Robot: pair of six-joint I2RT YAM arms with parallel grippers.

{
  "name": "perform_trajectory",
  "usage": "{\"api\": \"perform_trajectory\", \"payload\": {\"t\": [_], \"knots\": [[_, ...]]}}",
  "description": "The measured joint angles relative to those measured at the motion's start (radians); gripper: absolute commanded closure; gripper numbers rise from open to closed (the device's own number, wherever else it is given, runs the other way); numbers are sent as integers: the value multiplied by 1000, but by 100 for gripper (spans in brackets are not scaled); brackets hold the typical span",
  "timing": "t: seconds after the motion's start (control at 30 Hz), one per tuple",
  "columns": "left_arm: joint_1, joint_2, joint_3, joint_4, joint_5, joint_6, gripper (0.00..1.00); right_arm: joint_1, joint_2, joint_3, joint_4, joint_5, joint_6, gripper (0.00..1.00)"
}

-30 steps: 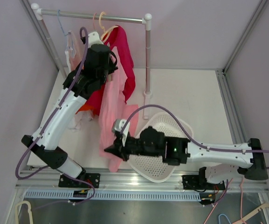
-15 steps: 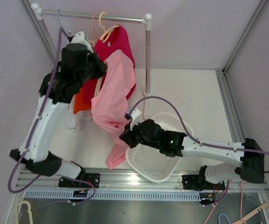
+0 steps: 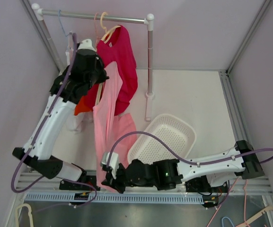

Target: Remove the t-shirt from the hanger

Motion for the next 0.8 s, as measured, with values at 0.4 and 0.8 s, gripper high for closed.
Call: {"api": "perform_trajectory", "payload": {"t": [0.4, 0.8], "knots": [[-12, 325, 288, -232, 21, 29, 100, 84, 159, -41, -92, 84, -16, 100], [-15, 250, 373, -280, 122, 40, 99, -45, 8, -86, -128, 160, 42, 100]]}}
